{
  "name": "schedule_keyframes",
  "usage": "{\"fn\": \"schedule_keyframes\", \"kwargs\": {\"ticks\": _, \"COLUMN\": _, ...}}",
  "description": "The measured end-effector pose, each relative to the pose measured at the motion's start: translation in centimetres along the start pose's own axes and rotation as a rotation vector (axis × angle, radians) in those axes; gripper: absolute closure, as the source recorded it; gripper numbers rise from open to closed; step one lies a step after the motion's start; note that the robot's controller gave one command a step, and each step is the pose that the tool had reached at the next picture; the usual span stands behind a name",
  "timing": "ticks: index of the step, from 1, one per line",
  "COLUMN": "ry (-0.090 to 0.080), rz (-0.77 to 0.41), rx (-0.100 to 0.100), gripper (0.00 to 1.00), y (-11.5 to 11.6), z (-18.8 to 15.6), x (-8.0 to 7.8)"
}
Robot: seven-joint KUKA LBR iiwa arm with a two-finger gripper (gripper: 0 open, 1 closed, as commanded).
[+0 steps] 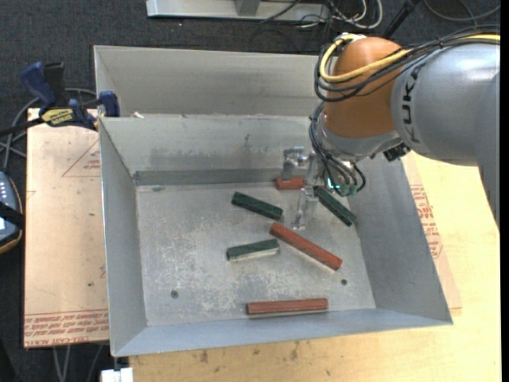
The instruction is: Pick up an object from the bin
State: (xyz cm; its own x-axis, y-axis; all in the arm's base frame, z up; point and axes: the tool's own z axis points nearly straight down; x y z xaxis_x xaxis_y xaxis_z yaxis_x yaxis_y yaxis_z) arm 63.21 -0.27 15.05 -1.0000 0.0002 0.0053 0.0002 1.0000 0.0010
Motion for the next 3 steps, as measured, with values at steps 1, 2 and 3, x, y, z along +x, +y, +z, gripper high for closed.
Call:
{"fn": "schedule_keyframes", "kwargs": {"ticks": 1, "ry": -0.002, "rz": 0.285, "rx": -0.001, "gripper": 0.00, "y": 4.1, "z": 8.2, "x": -1.2}}
{"fn": "schedule_keyframes", "kwargs": {"ticks": 2, "ry": -0.008, "rz": 0.285, "rx": -0.001, "gripper": 1.00, "y": 4.0, "z": 7.9, "x": -1.4}}
{"fn": "schedule_keyframes", "kwargs": {"ticks": 3, "ry": -0.018, "rz": 0.045, "rx": -0.003, "gripper": 1.00, "y": 10.8, "z": -10.8, "x": -1.2}}
